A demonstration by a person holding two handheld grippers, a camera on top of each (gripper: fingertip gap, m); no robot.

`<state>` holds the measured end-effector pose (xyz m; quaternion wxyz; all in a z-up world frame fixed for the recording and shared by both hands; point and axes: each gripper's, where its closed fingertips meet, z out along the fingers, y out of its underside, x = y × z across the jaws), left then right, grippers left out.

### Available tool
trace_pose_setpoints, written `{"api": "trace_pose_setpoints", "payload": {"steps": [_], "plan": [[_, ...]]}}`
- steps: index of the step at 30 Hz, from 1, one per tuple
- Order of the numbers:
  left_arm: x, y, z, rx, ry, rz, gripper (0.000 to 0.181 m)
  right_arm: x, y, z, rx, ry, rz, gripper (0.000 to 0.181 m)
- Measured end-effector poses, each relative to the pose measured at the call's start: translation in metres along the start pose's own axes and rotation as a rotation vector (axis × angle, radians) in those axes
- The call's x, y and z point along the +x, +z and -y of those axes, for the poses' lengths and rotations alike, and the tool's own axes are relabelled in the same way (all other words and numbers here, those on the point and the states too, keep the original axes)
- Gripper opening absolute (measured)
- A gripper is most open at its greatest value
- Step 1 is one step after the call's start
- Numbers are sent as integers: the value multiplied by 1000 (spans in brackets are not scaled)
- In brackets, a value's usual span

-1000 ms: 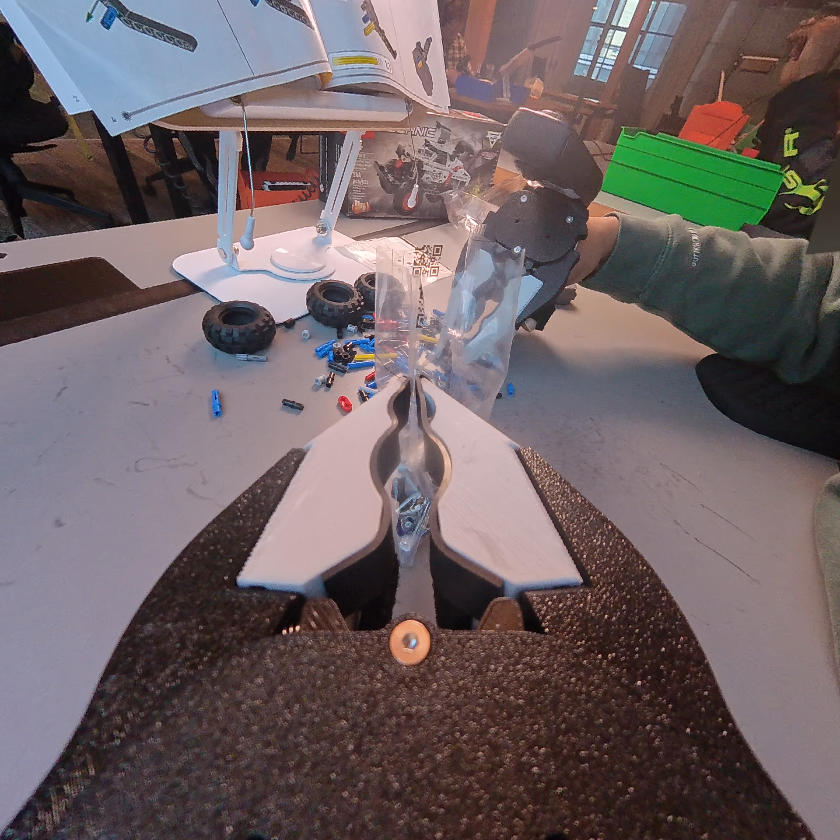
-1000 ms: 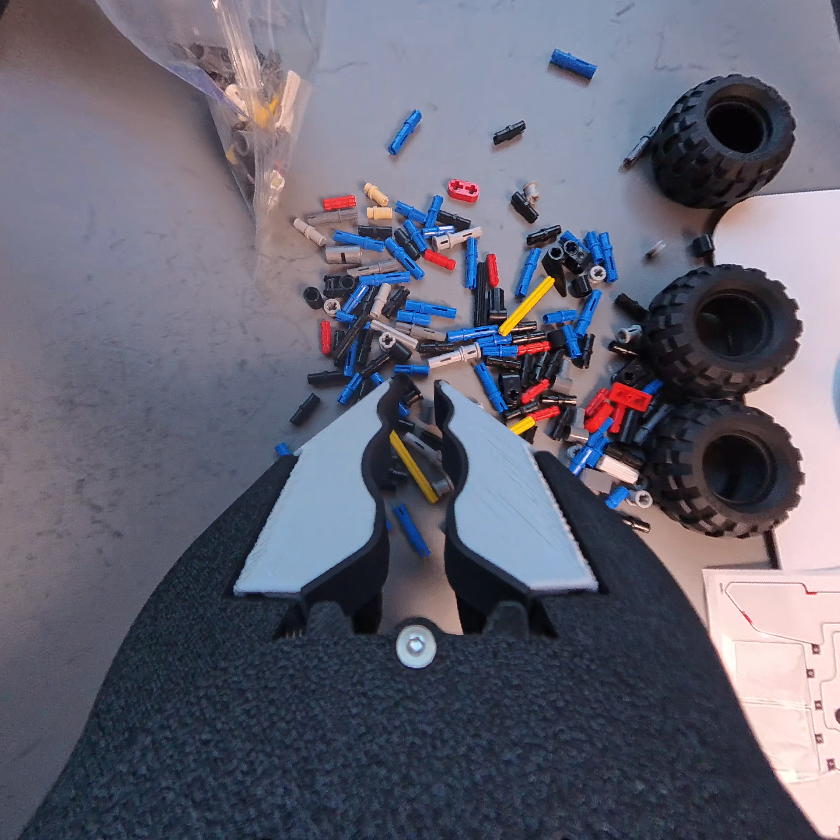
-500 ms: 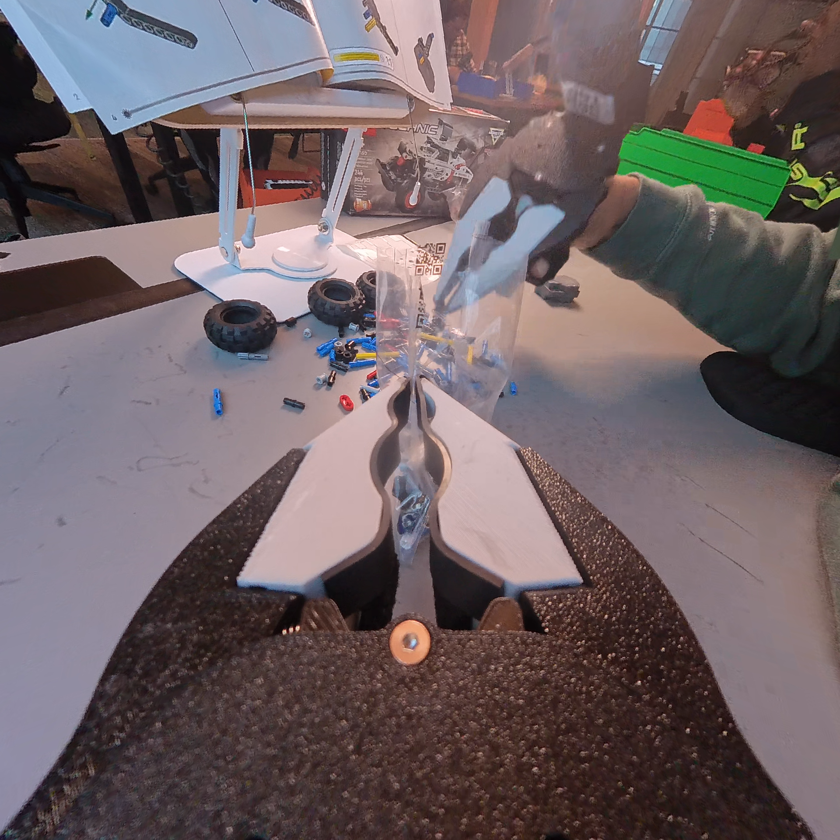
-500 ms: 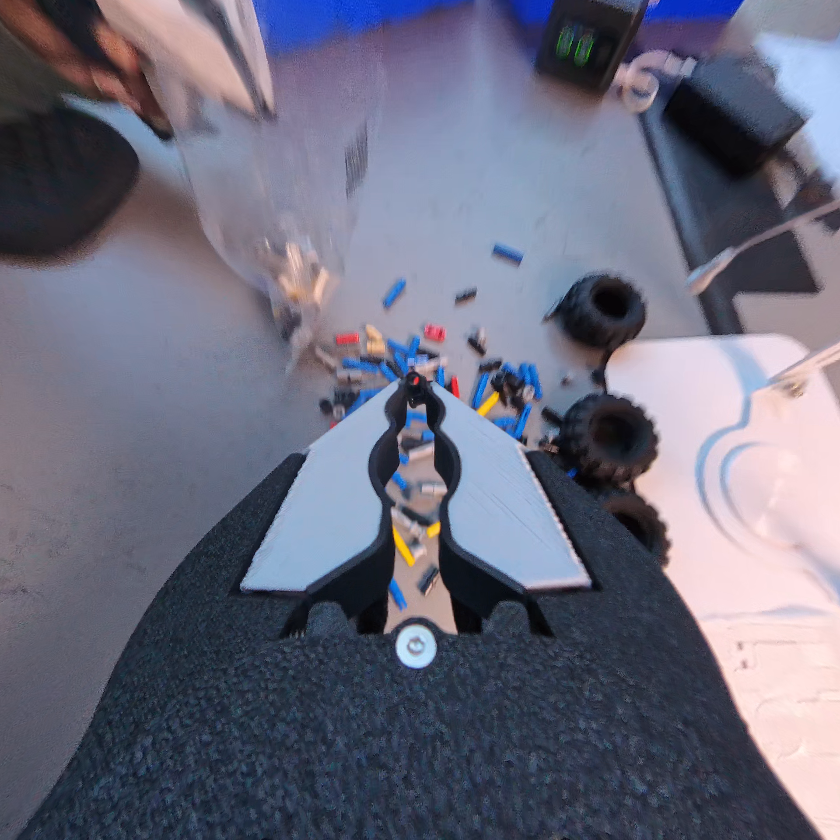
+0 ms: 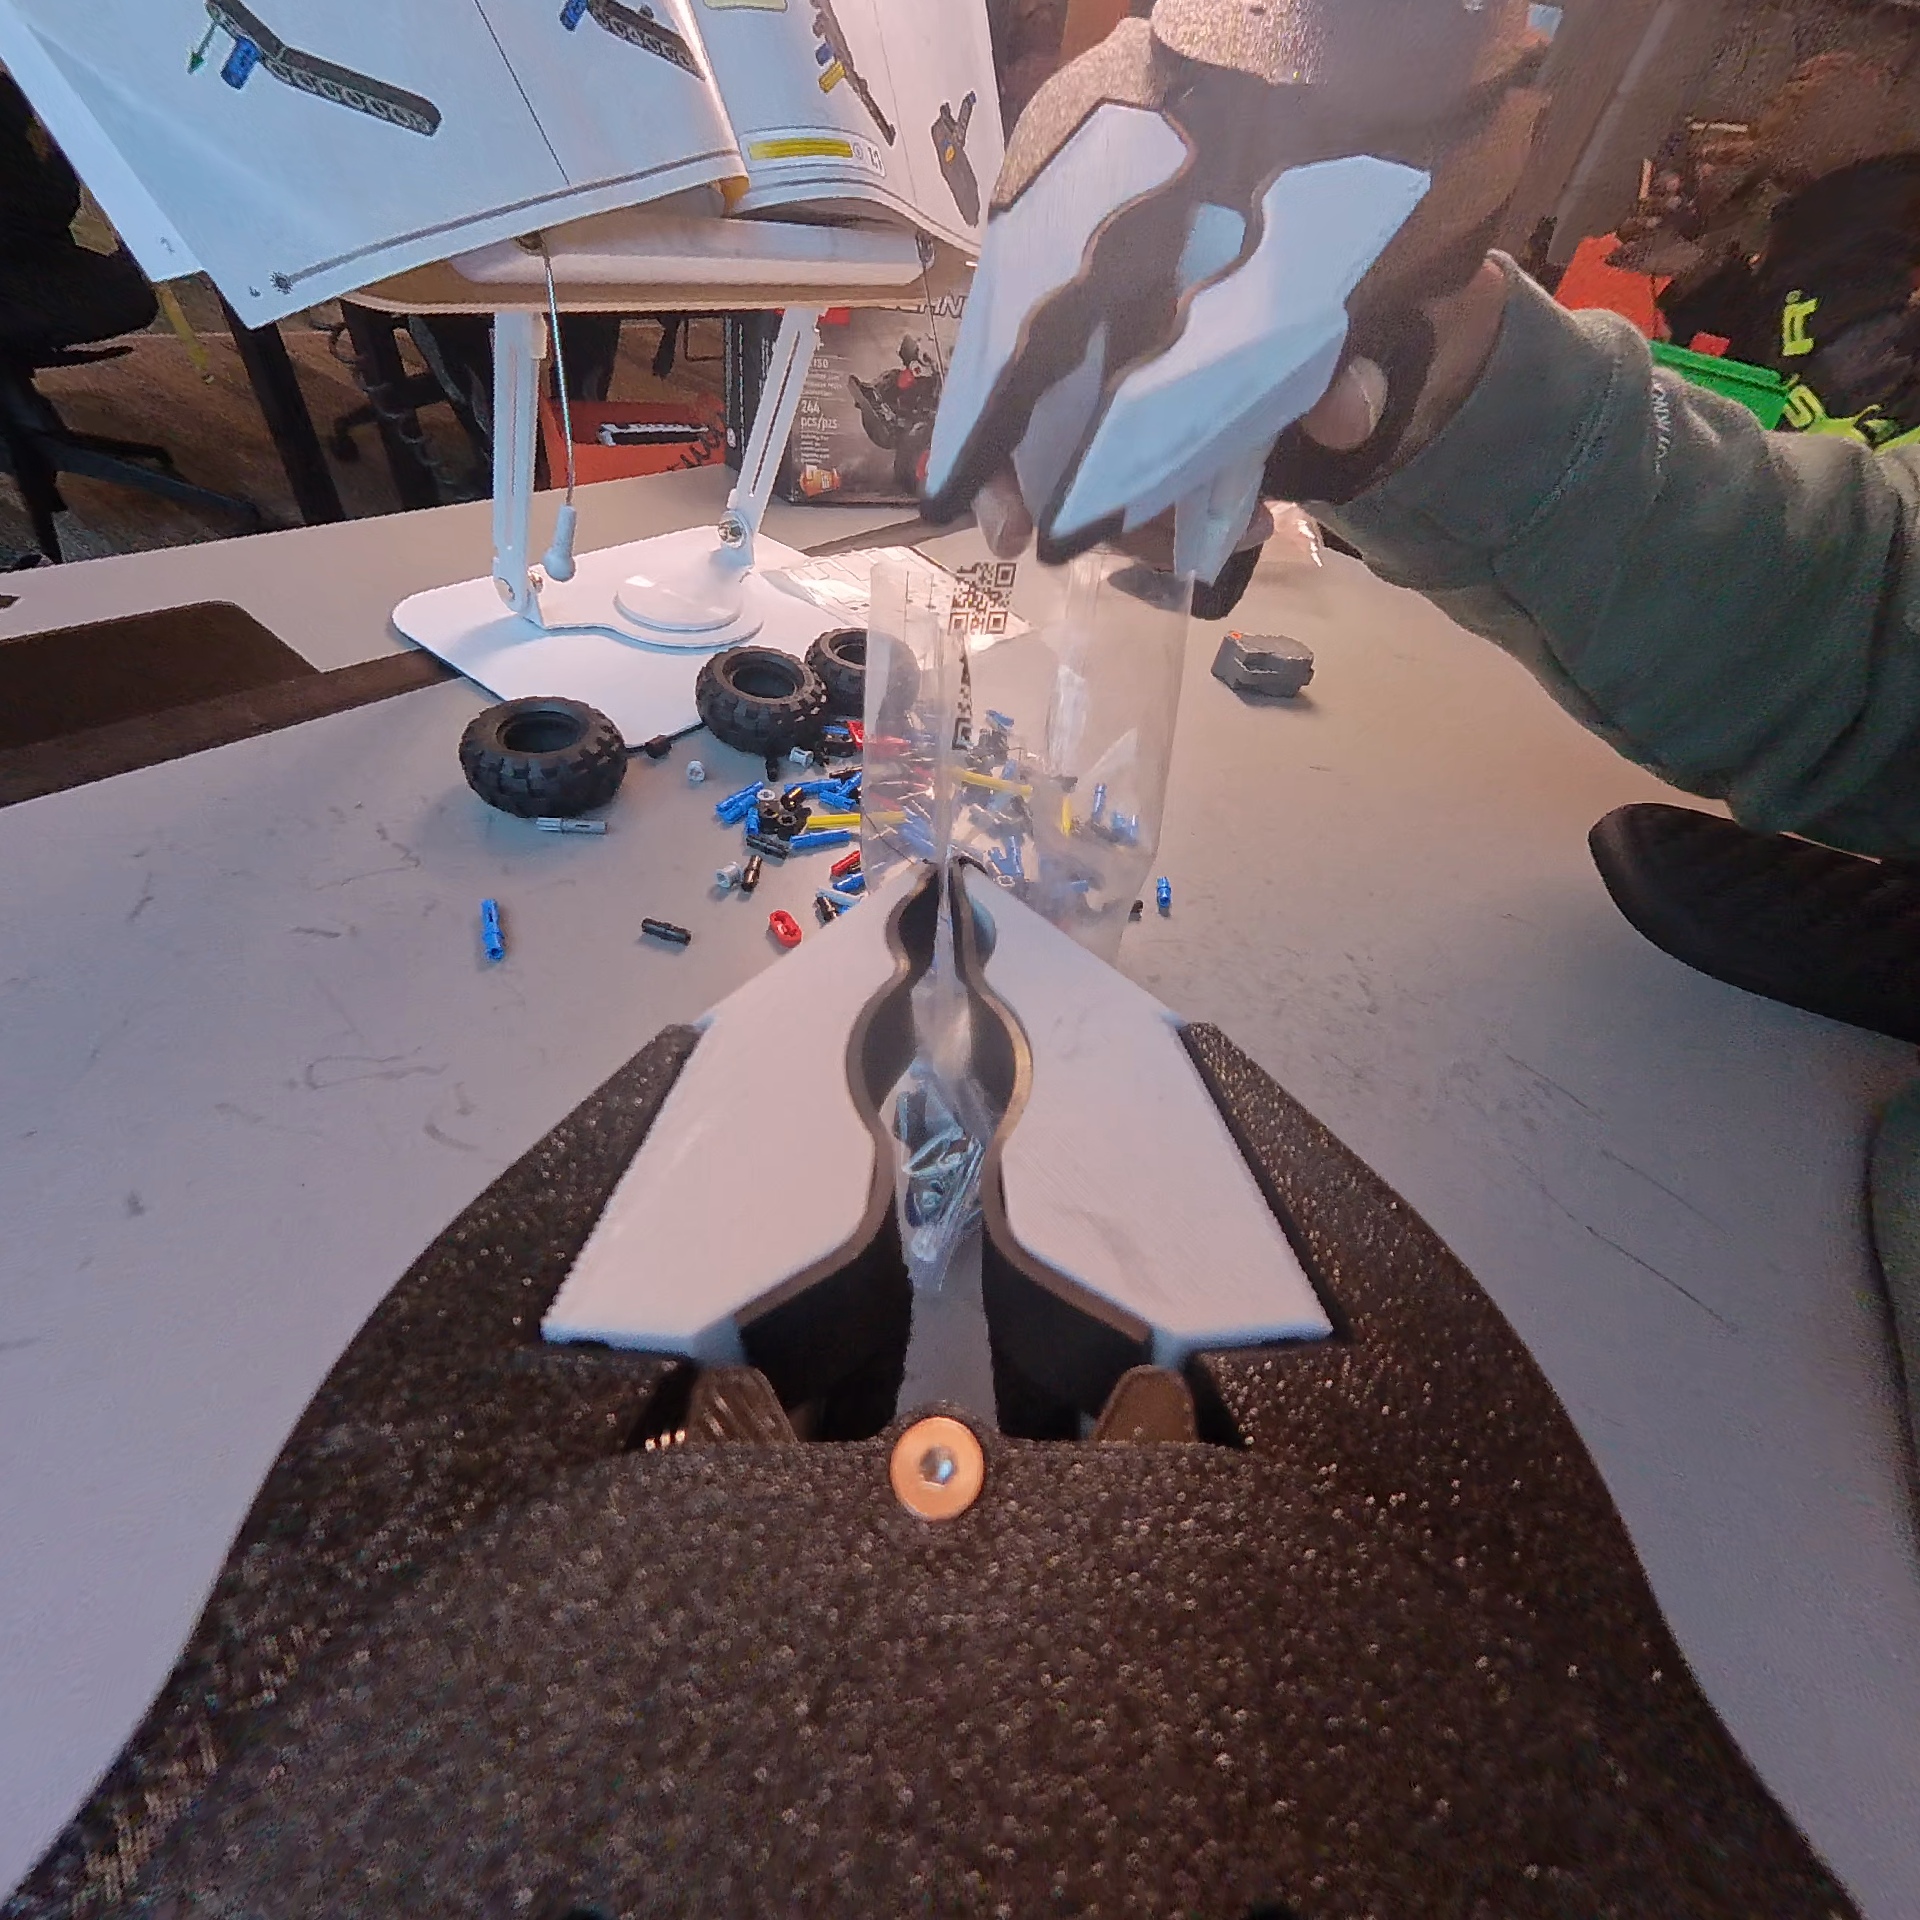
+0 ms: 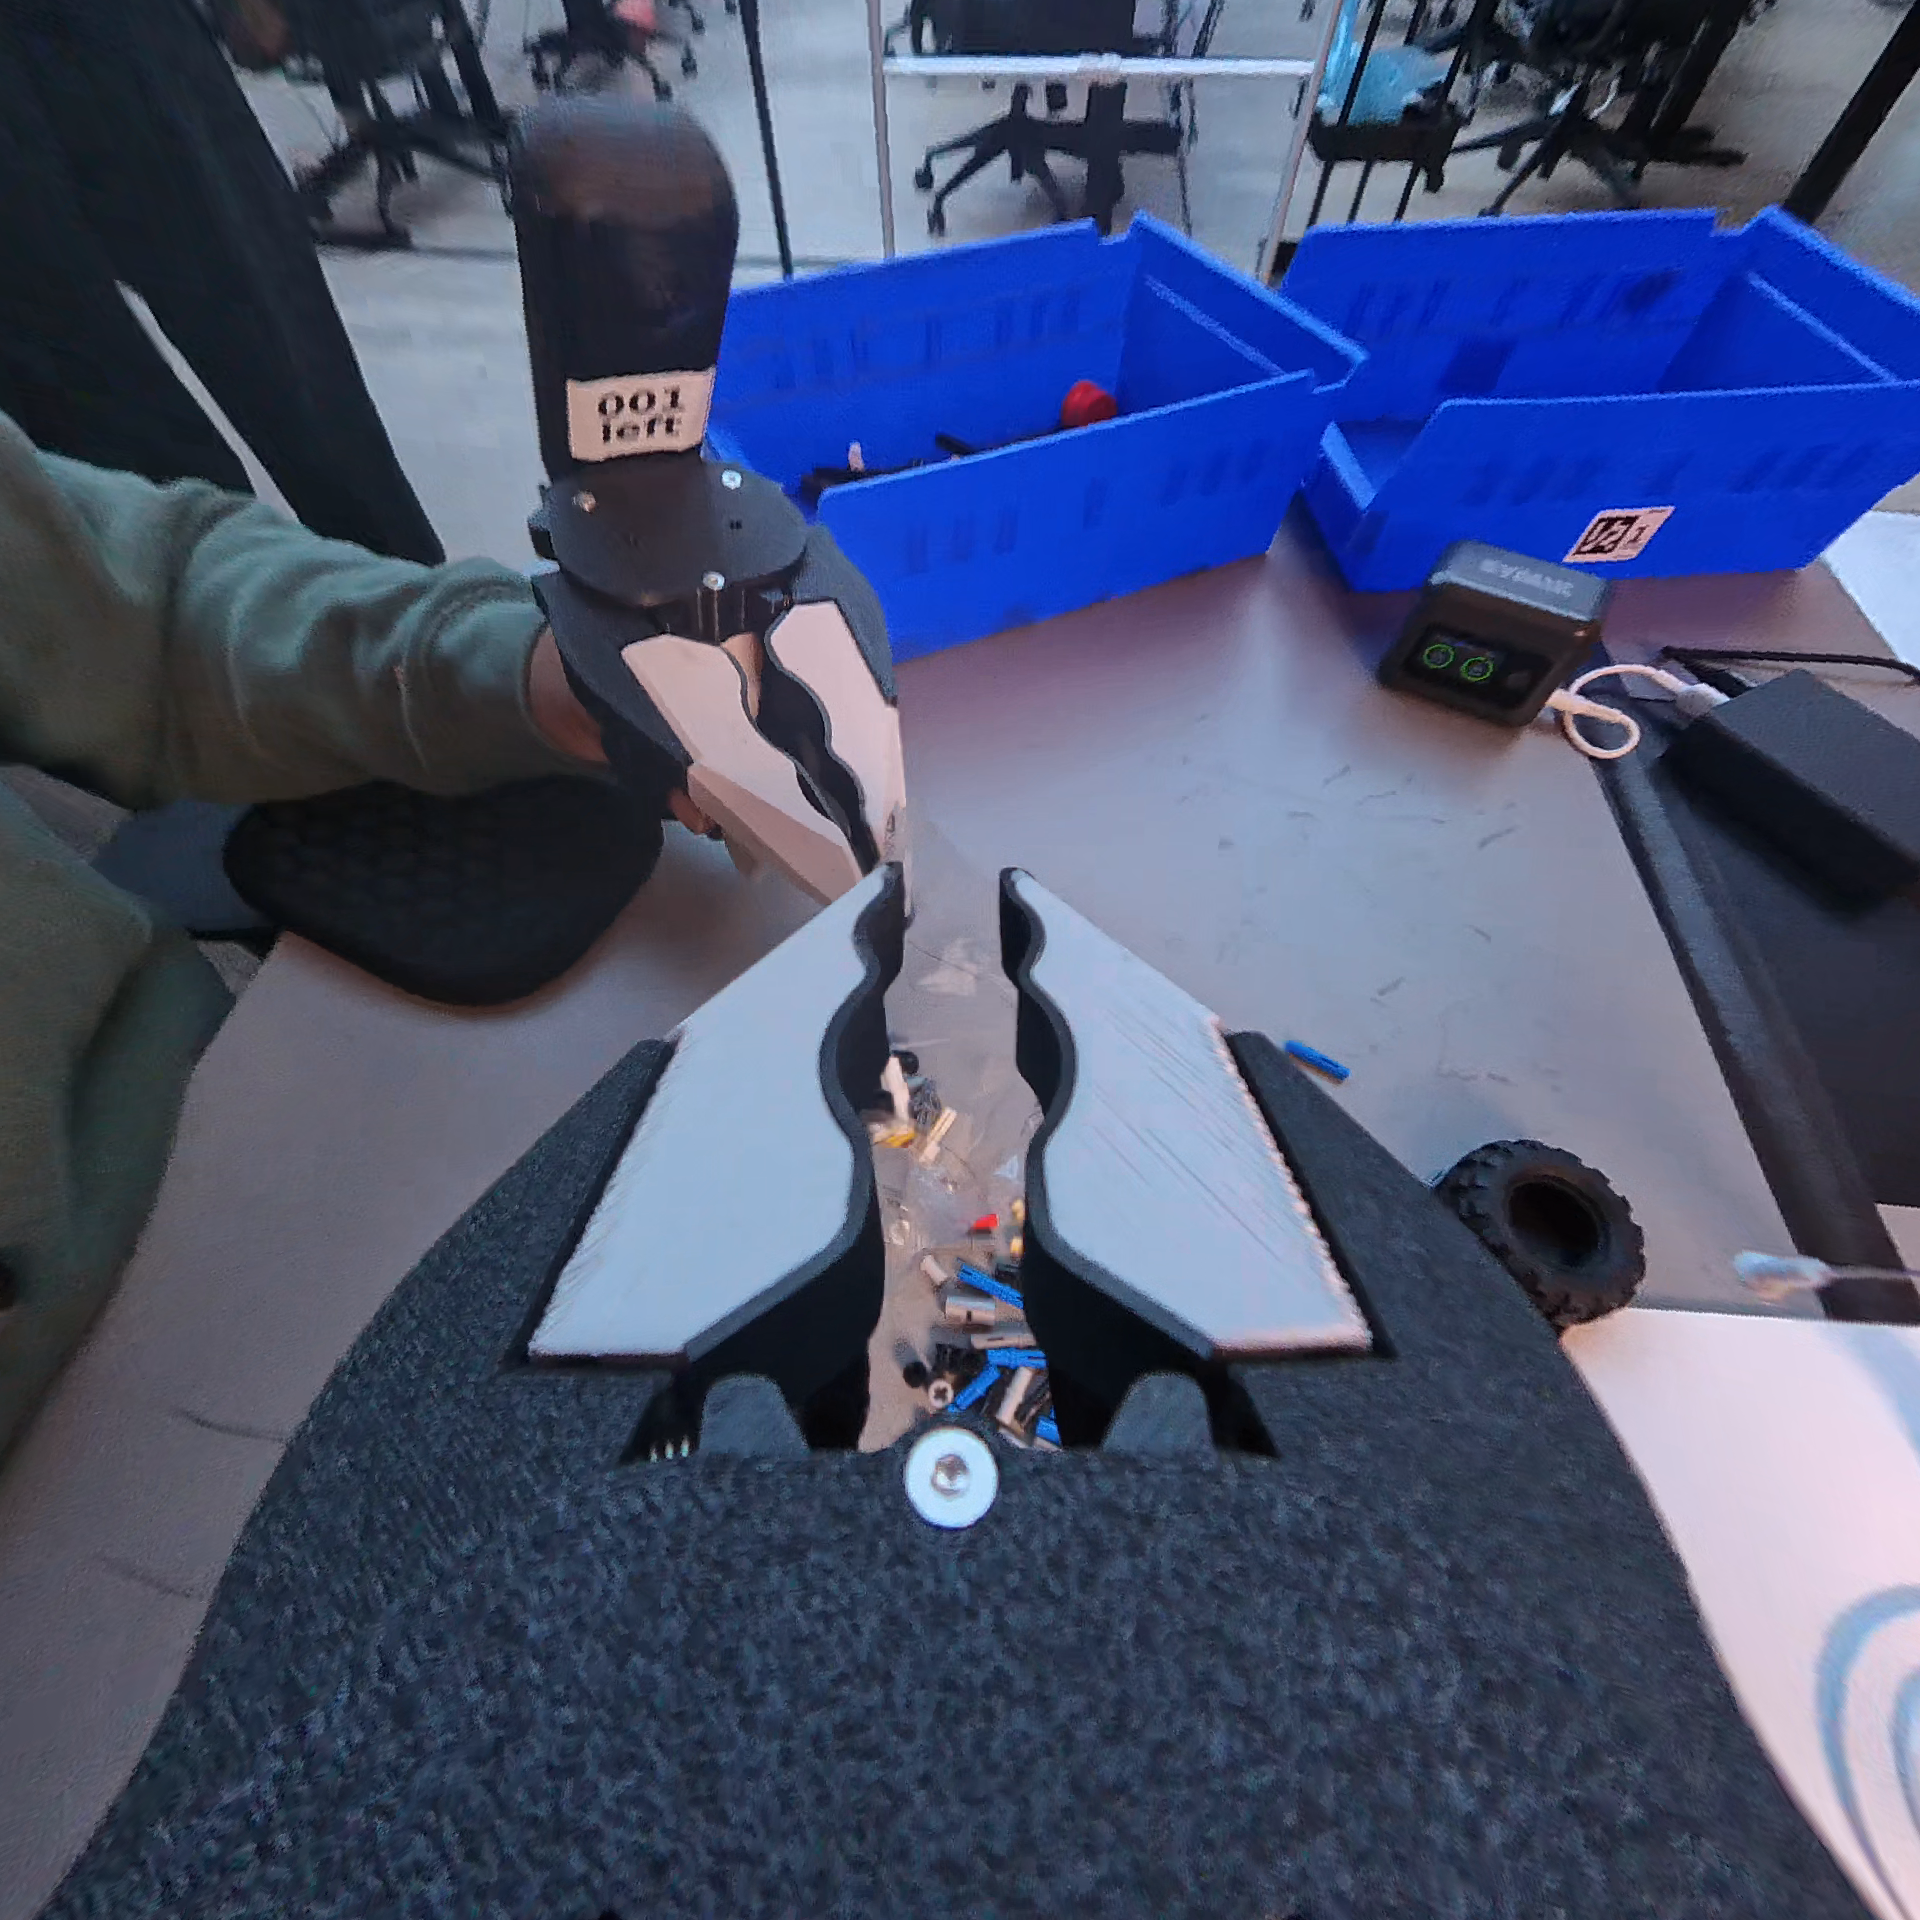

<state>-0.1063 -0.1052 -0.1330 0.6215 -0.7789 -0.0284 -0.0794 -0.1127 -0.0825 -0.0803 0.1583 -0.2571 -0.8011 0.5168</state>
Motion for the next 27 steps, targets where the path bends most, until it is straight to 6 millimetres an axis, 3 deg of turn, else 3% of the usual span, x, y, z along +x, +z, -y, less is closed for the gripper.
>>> {"api": "trace_pose_setpoints", "payload": {"steps": [2,4,7,9,12,18,24,26,27], "plan": [[-1,0,0,2,-5,-1,1,12,-20,3,64,37,-40,17],[-1,0,-1,2,-9,-2,1,34,-40,-18,14,56,-139,14],[-1,1,-1,1,-12,-6,1,57,-61,-96,-261,29,-248,12],[-1,2,-2,-3,-14,-8,1,56,-67,-147,-420,10,-239,12],[-1,3,-3,-9,-14,-5,1,41,-64,-188,-495,45,-174,13],[-3,3,-4,-10,-21,3,1,38,-60,-201,-498,53,-192,17],[-3,3,-5,-13,-19,4,1,37,-57,-199,-495,48,-185,15],[-3,3,-5,-12,-20,3,1,37,-58,-183,-442,38,-186,15],[-3,3,-5,-12,-20,2,1,38,-58,-166,-386,36,-188,15]]}}
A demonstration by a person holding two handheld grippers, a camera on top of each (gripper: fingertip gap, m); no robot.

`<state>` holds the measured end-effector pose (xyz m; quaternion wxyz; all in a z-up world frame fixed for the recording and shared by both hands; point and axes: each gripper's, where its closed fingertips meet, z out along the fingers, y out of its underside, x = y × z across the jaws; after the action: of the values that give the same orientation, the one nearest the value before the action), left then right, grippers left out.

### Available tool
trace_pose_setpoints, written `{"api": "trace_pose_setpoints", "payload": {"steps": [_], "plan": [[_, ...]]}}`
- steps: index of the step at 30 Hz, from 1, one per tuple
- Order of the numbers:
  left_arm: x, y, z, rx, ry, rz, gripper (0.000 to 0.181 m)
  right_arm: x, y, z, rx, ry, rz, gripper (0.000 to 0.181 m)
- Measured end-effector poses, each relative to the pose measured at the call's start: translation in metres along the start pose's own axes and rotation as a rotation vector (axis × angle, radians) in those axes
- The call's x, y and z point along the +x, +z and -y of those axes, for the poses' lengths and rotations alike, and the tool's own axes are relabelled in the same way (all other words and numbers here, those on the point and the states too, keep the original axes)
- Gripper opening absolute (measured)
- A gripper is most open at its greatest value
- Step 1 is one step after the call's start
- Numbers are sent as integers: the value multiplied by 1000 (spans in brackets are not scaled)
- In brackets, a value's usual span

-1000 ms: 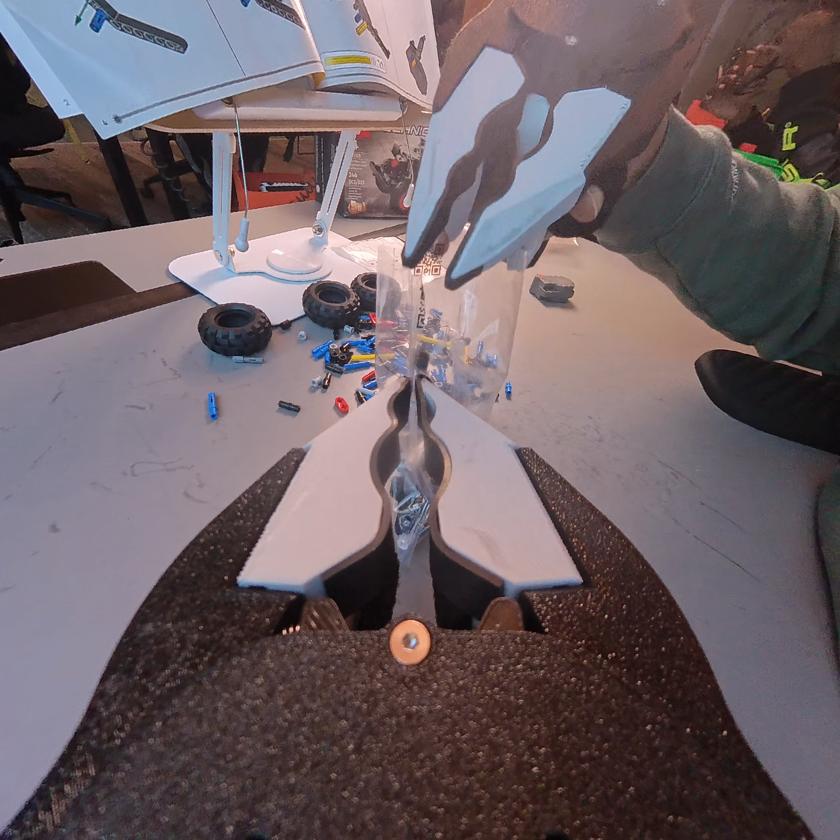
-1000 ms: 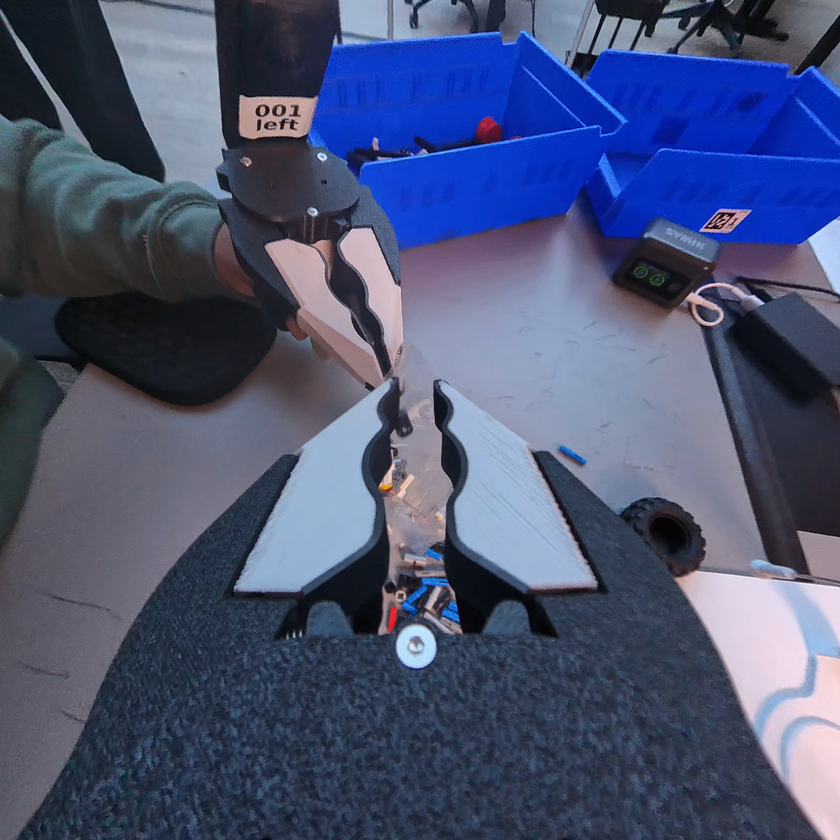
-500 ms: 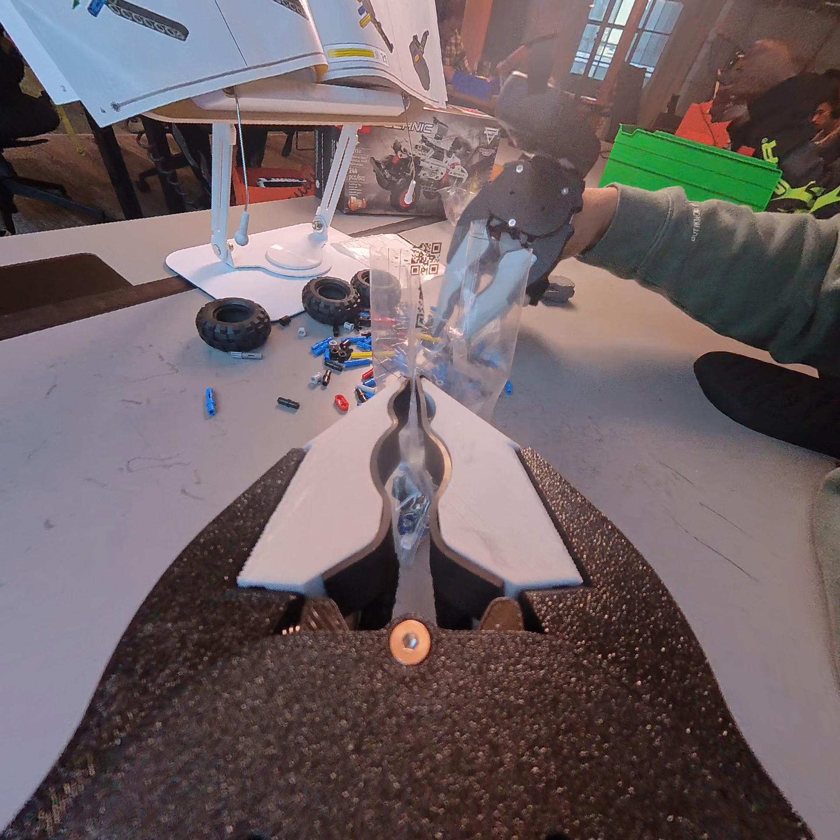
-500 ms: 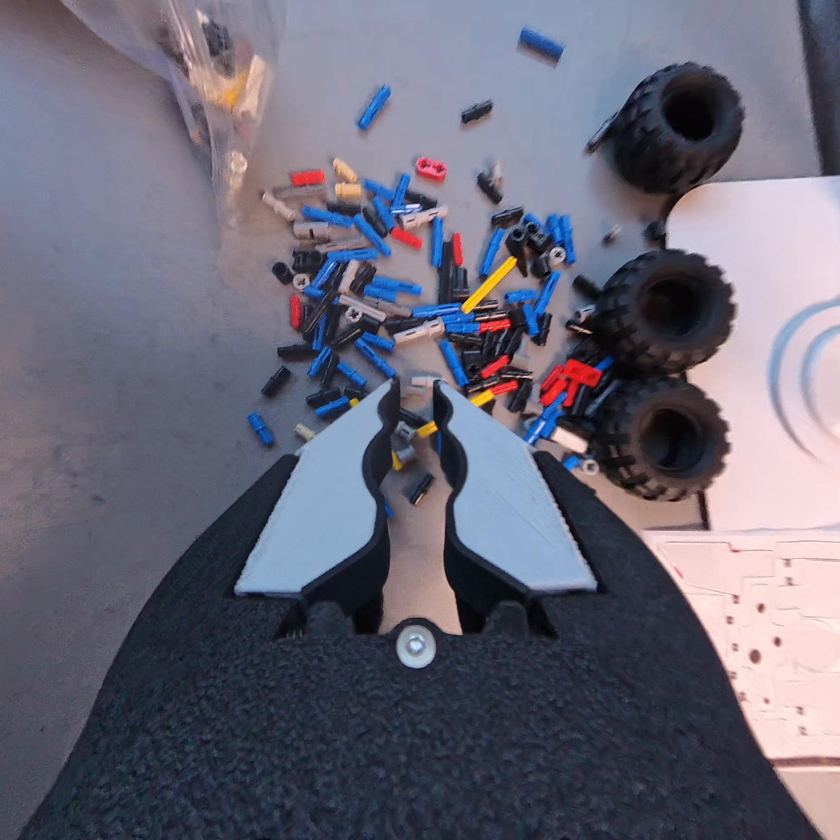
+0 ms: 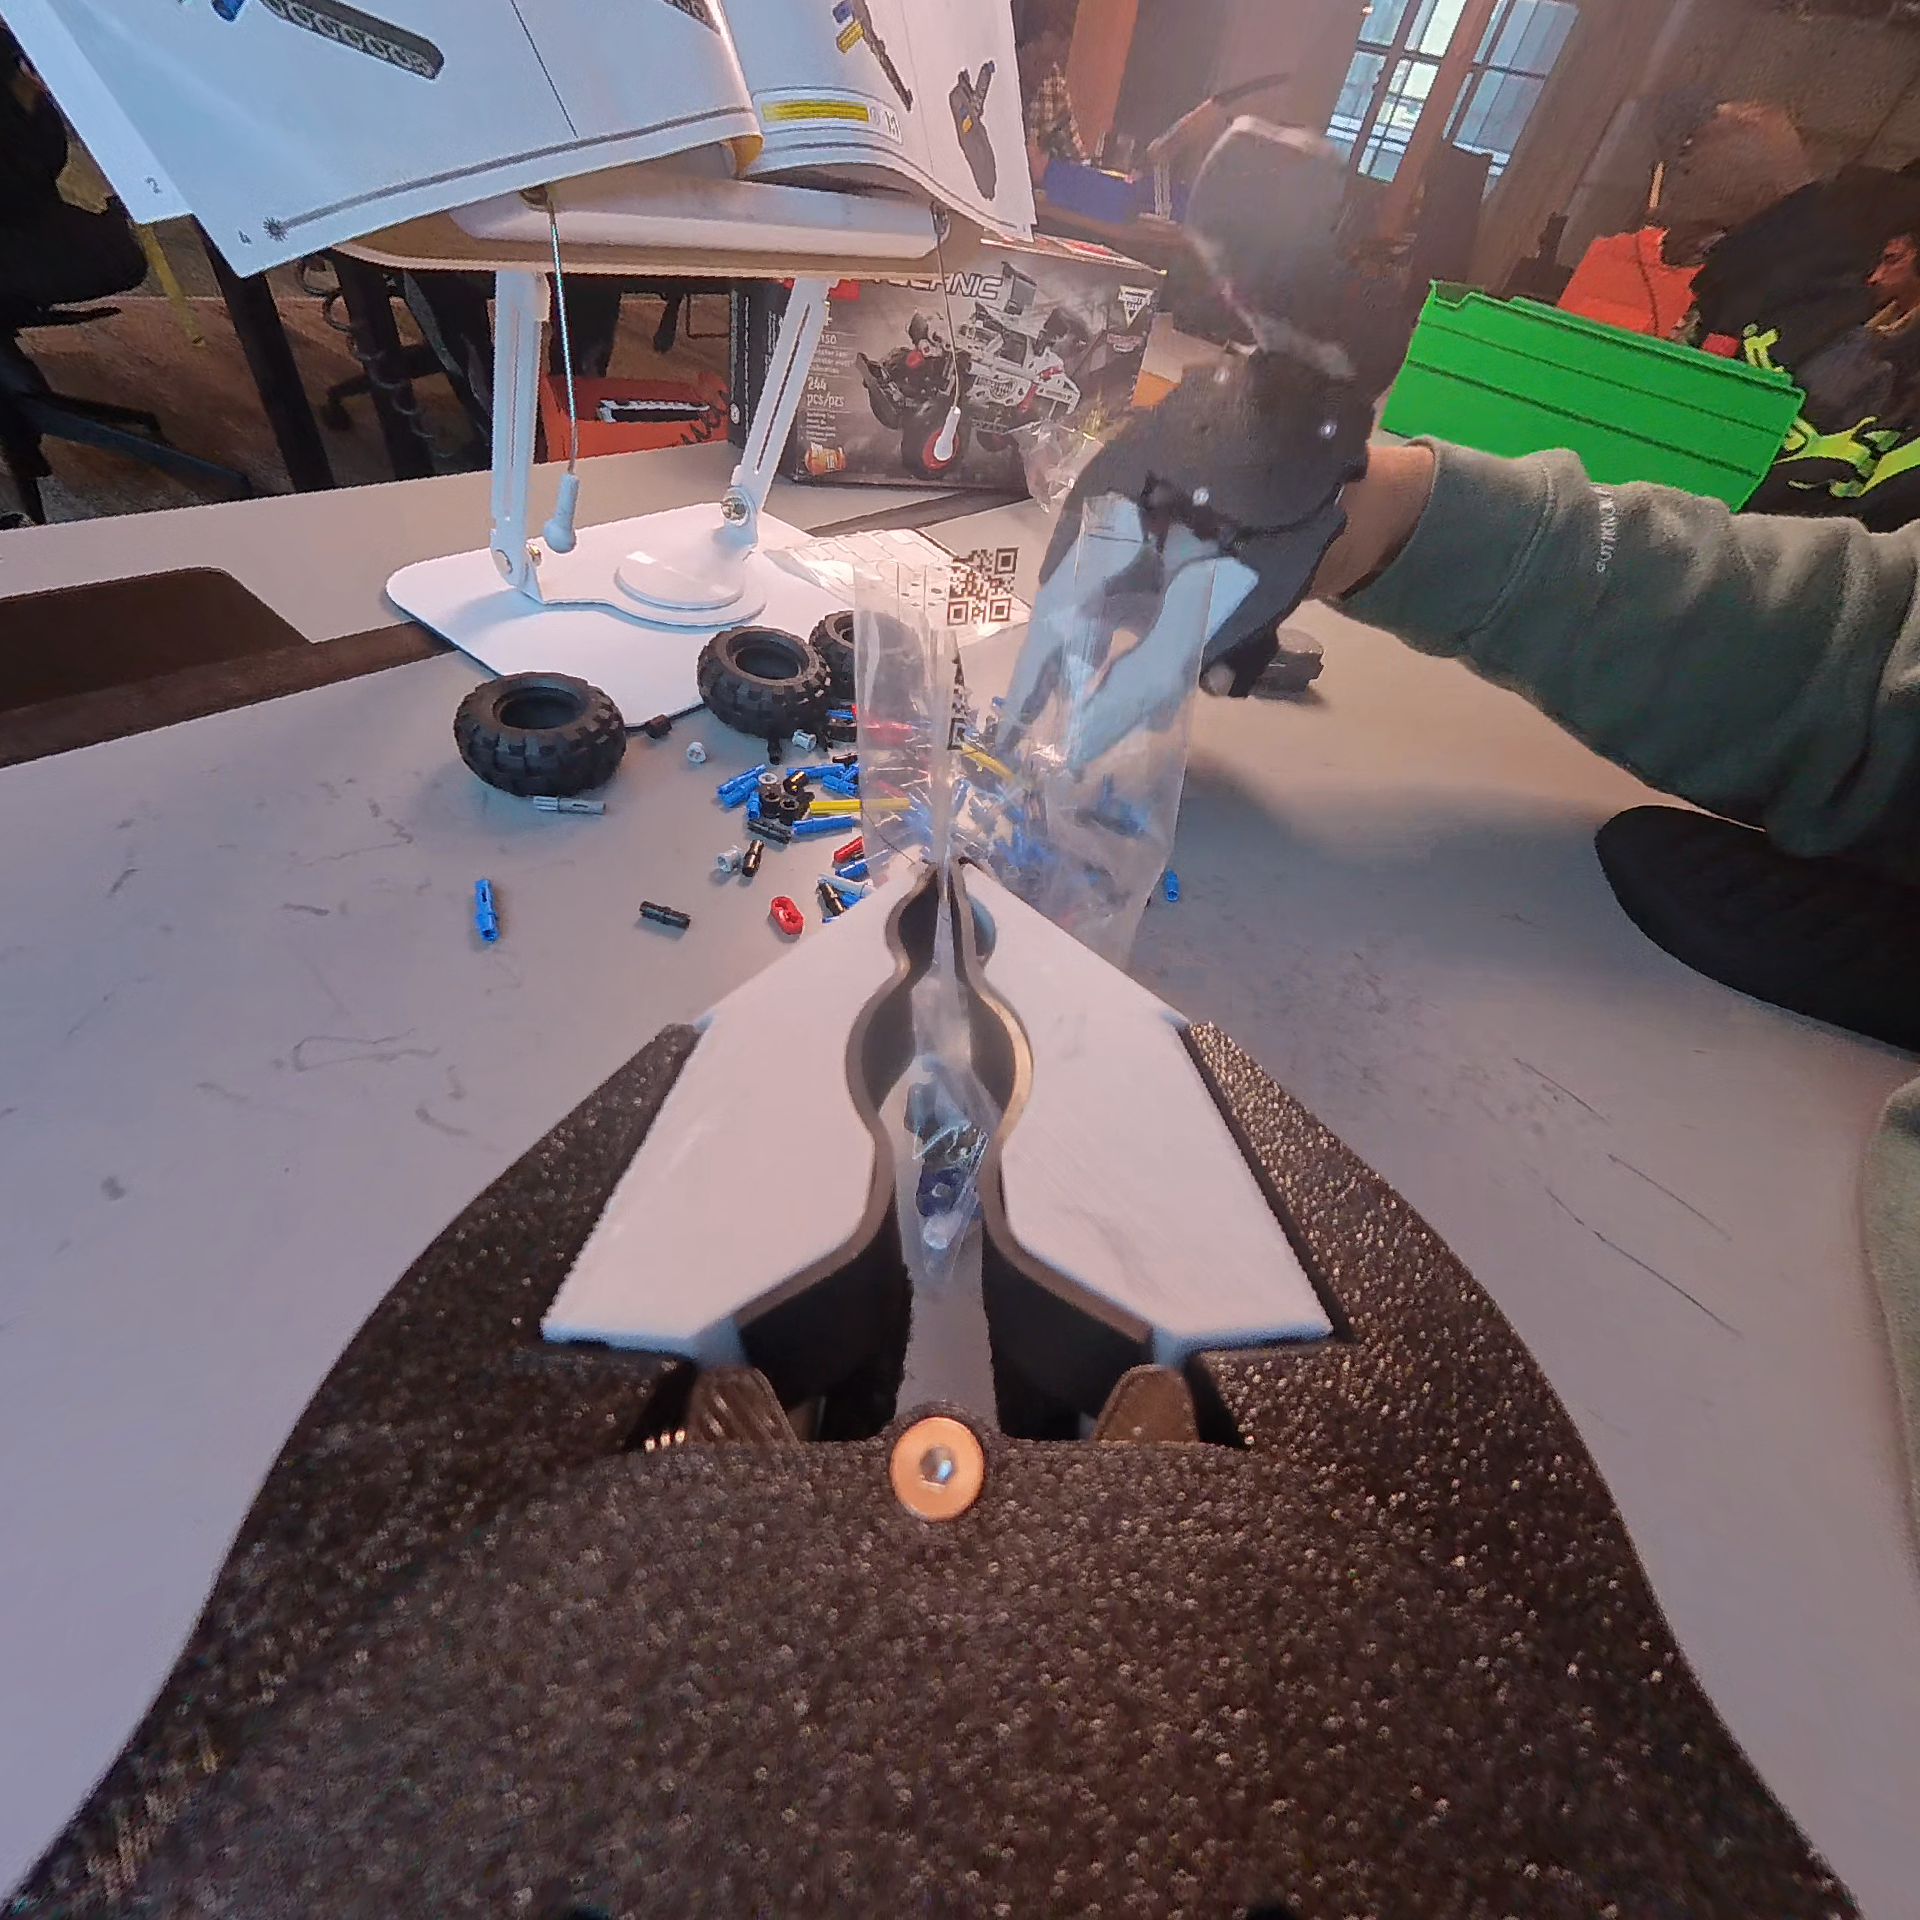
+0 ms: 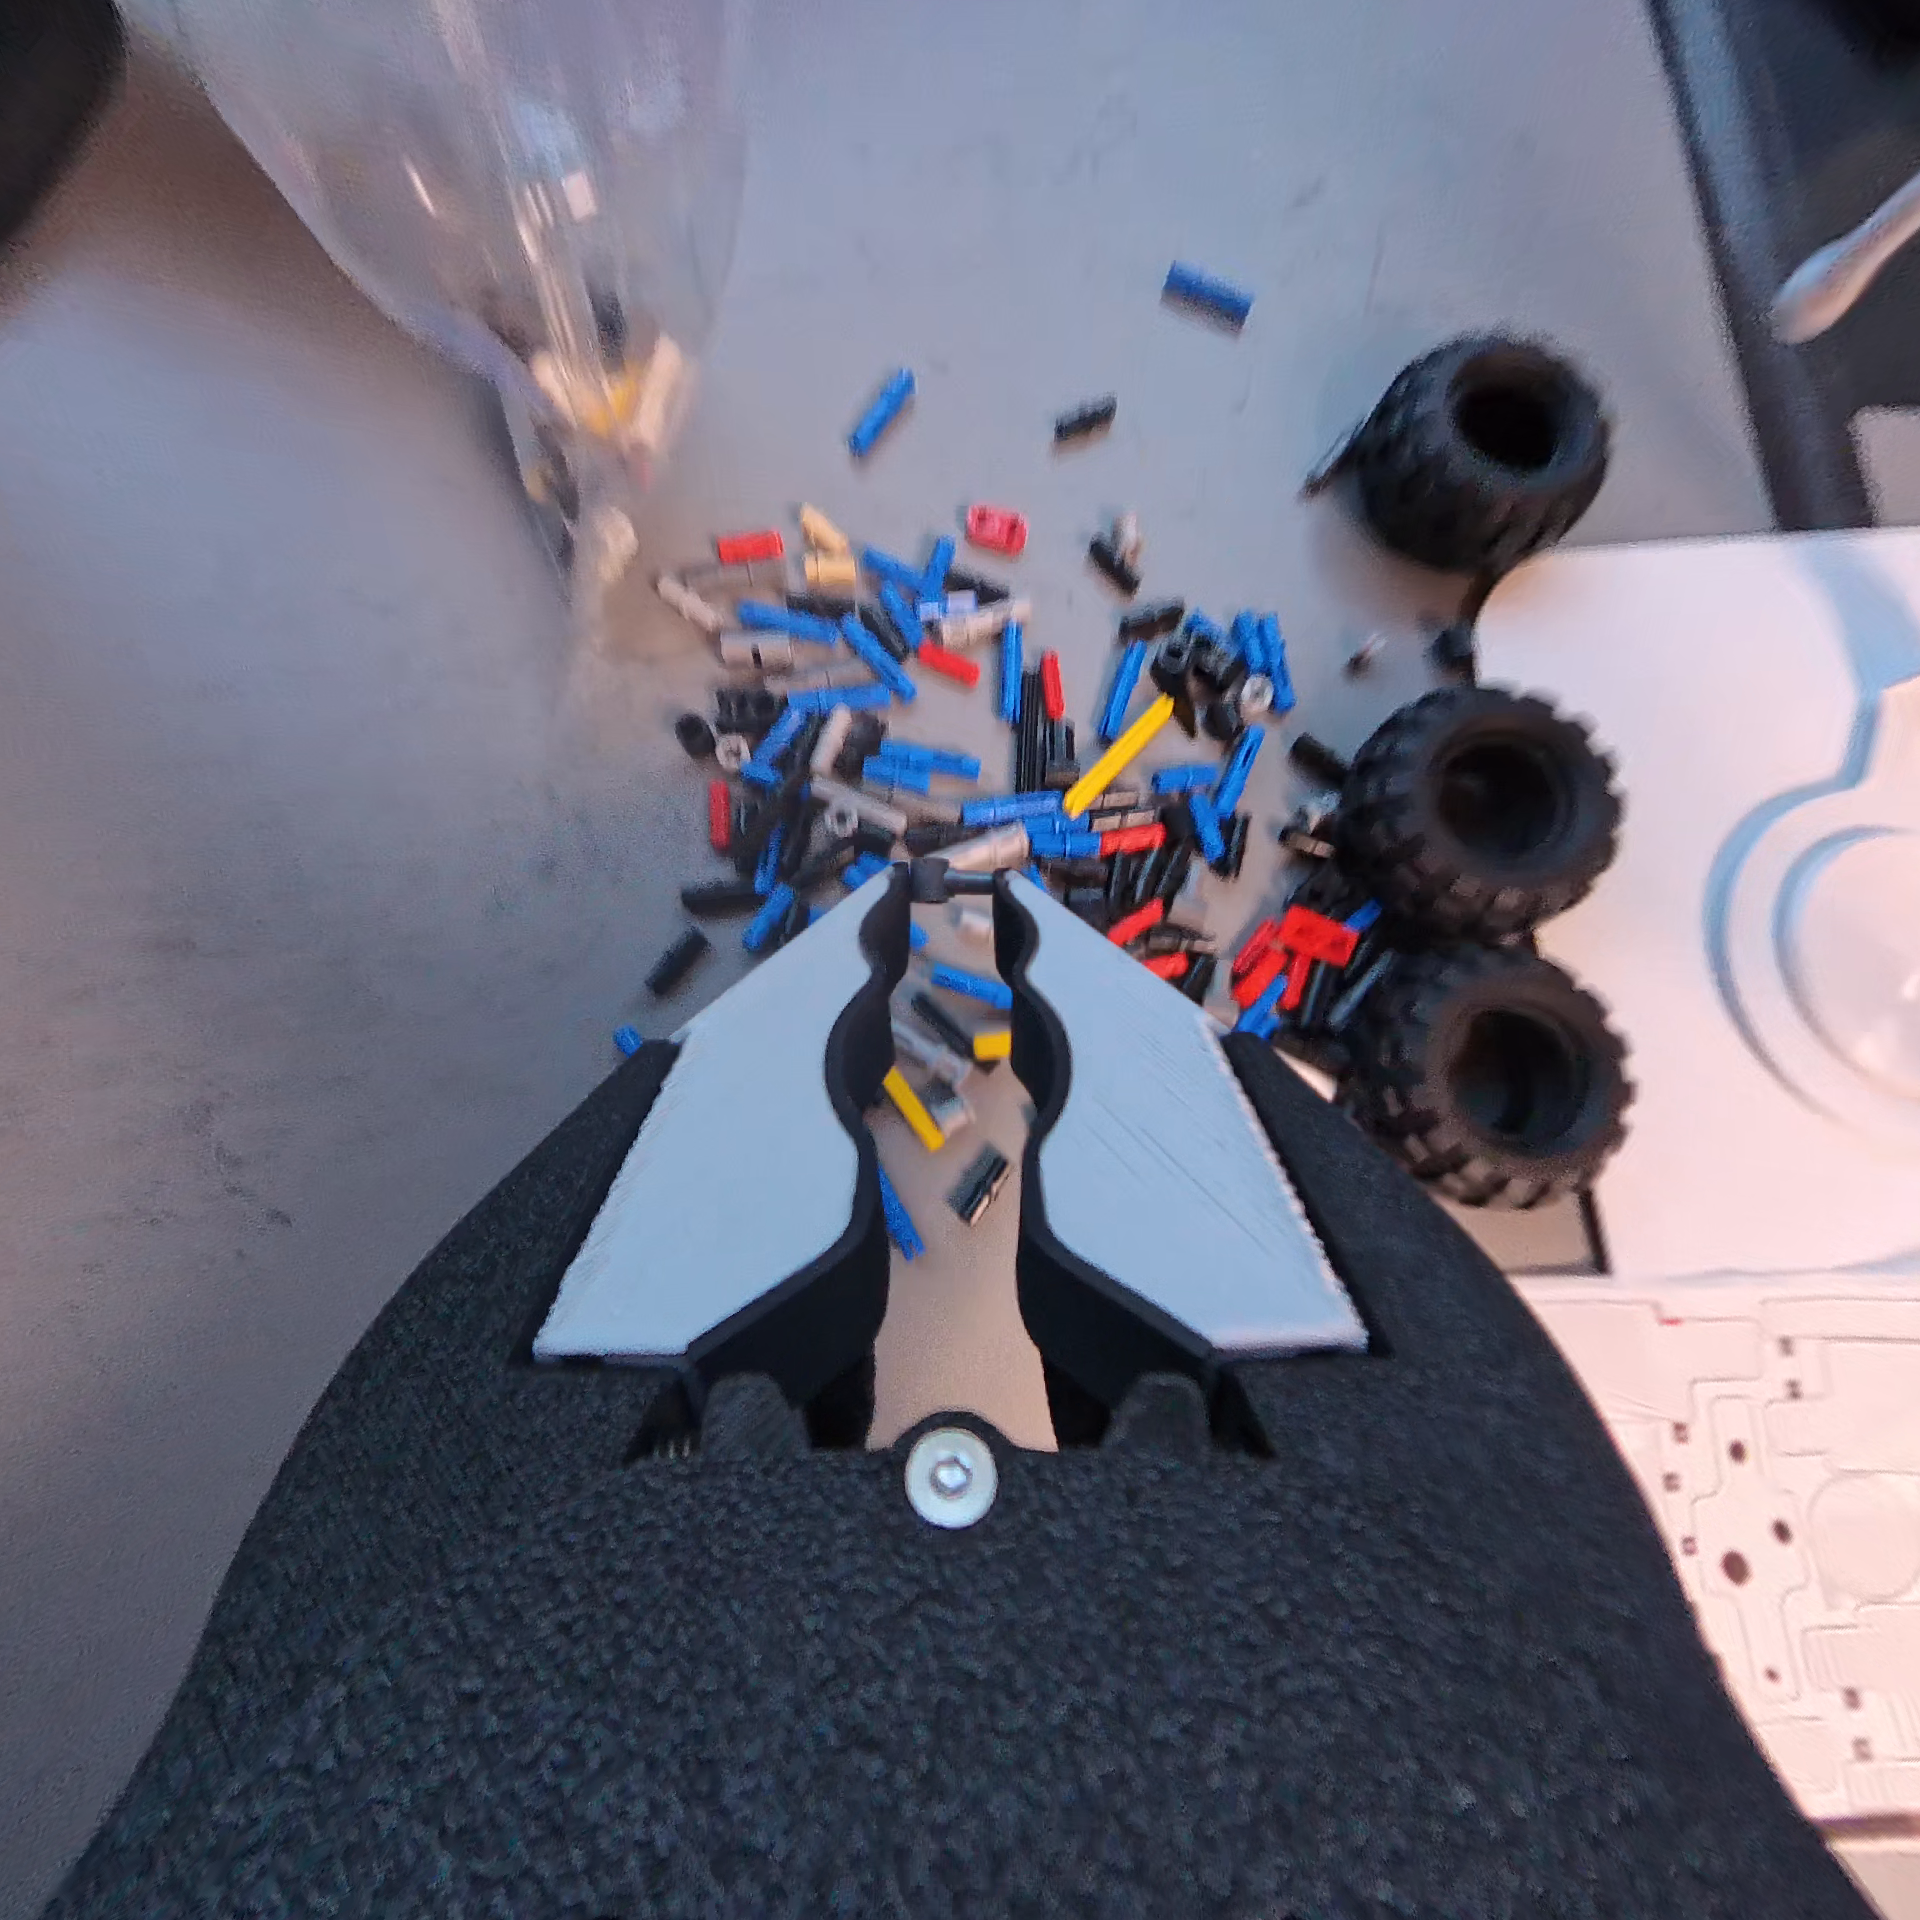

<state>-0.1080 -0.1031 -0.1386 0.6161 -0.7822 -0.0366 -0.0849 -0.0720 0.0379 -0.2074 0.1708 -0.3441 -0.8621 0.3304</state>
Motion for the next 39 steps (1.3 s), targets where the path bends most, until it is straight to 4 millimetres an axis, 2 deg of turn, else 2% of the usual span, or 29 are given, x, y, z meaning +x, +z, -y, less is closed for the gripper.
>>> {"api": "trace_pose_setpoints", "payload": {"steps": [4,6,7,9,11,13,15,16,18,20,22,24,29,35,39], "plan": [[1,2,-1,-2,-1,-6,1,-6,-41,101,335,-15,22,15],[2,2,-1,-4,3,-7,1,-15,-54,146,449,-9,76,15],[2,2,-1,-5,6,-6,1,-23,-54,160,461,-14,121,15],[3,1,0,-2,11,-5,1,-34,-41,172,426,-54,154,15],[3,0,1,0,14,-2,1,-39,-25,170,367,-97,171,24],[2,-1,2,5,12,0,1,-34,-26,172,404,-49,198,27],[1,-2,3,9,9,0,1,-13,-34,171,462,43,186,24],[1,-2,3,11,8,-1,1,3,-33,163,453,80,150,21],[1,-2,3,11,5,-5,1,33,-14,129,322,85,47,20],[1,-1,2,10,5,-7,1,51,15,83,123,9,-38,22],[1,-2,3,11,6,-5,1,53,40,53,9,-31,-37,26],[-1,-3,3,15,4,1,1,55,55,38,-41,-45,-33,29],[-7,-7,5,29,-11,14,1,60,66,25,-98,-65,-8,27],[-12,-8,4,28,-24,14,1,55,66,24,-111,-78,30,15],[-12,-7,3,27,-27,15,1,59,70,21,-134,-60,27,13]]}}
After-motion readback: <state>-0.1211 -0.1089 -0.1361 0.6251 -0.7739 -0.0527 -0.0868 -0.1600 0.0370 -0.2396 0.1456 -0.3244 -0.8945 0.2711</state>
